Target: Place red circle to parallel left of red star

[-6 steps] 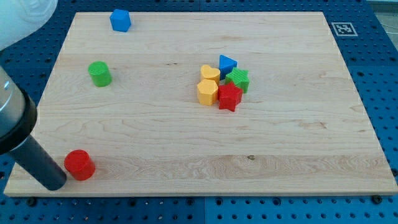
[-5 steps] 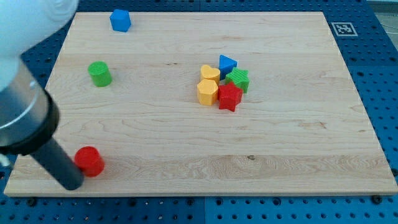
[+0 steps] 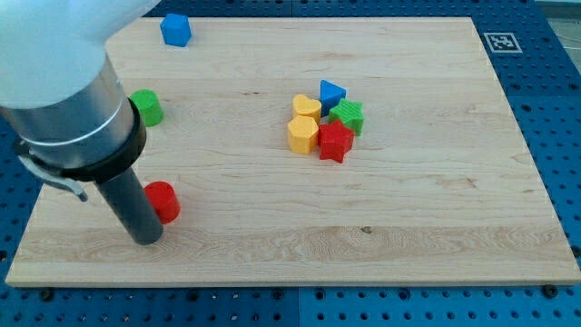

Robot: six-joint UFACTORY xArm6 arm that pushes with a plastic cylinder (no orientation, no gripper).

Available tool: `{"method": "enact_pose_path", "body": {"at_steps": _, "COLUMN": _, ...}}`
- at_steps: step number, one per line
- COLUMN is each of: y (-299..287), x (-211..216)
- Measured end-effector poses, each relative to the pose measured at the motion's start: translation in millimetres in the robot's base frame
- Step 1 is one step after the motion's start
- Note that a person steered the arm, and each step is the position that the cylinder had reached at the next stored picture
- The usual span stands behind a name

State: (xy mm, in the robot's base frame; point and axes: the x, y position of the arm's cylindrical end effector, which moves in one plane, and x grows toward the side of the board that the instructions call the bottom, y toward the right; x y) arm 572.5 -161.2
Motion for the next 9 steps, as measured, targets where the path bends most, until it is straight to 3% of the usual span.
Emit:
{"method": "enact_pose_path", "body": {"at_steps": 4, "y": -12, "x": -10}}
{"method": "enact_pose_path", "body": {"at_steps": 9, "y": 14, "x": -31}}
